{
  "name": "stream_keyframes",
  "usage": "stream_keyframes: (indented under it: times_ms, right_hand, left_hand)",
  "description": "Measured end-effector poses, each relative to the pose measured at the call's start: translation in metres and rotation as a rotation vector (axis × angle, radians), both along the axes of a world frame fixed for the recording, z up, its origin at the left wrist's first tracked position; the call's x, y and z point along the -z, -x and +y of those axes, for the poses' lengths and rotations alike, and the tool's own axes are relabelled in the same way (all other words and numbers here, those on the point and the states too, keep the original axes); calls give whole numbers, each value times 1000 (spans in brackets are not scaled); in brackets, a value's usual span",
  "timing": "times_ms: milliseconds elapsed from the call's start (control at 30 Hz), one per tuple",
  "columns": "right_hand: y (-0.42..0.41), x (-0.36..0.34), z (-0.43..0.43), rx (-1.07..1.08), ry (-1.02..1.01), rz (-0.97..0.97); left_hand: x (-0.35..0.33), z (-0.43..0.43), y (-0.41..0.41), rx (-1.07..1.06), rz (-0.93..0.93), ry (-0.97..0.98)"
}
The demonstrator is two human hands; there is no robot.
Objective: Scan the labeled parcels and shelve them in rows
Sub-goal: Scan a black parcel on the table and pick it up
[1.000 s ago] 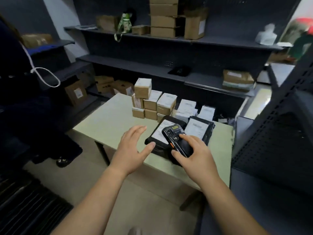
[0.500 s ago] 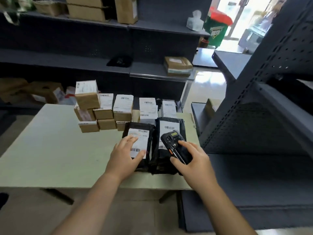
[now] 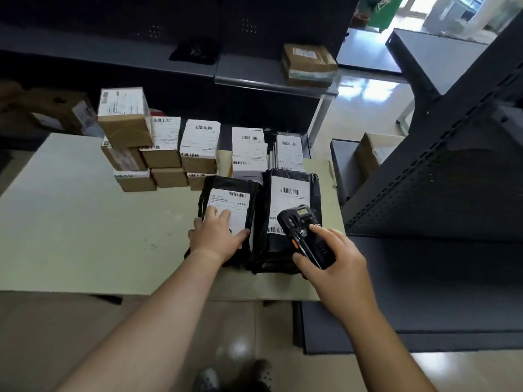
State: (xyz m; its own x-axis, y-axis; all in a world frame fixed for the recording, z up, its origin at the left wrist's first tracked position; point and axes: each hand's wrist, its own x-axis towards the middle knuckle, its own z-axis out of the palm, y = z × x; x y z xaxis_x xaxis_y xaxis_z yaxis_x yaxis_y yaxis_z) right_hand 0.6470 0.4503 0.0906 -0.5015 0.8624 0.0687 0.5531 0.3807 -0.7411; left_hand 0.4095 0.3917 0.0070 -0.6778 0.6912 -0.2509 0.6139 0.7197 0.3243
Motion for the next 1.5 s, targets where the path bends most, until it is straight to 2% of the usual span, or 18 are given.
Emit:
stream_keyframes:
  times_ms: [433, 700, 867, 1033, 1233, 1500]
  right_hand:
    - [12, 6, 13, -6, 32, 22]
    - [24, -12, 12, -21, 7, -40]
    - [33, -48, 8, -30, -1, -11]
    - [40, -116, 8, -17, -122, 15]
    - [36, -197, 2, -39, -263, 23]
    - [22, -248, -11, -57, -375, 0]
  left_hand:
    - [8, 1, 5, -21, 13, 26]
    - [1, -28, -1, -46, 97, -113]
    - [-56, -31, 2, -97, 155, -398]
    - [-147, -19, 10, -89, 265, -647]
    - [-228, -6, 13, -85, 390, -792]
    - [-279, -2, 6, -98, 471, -923]
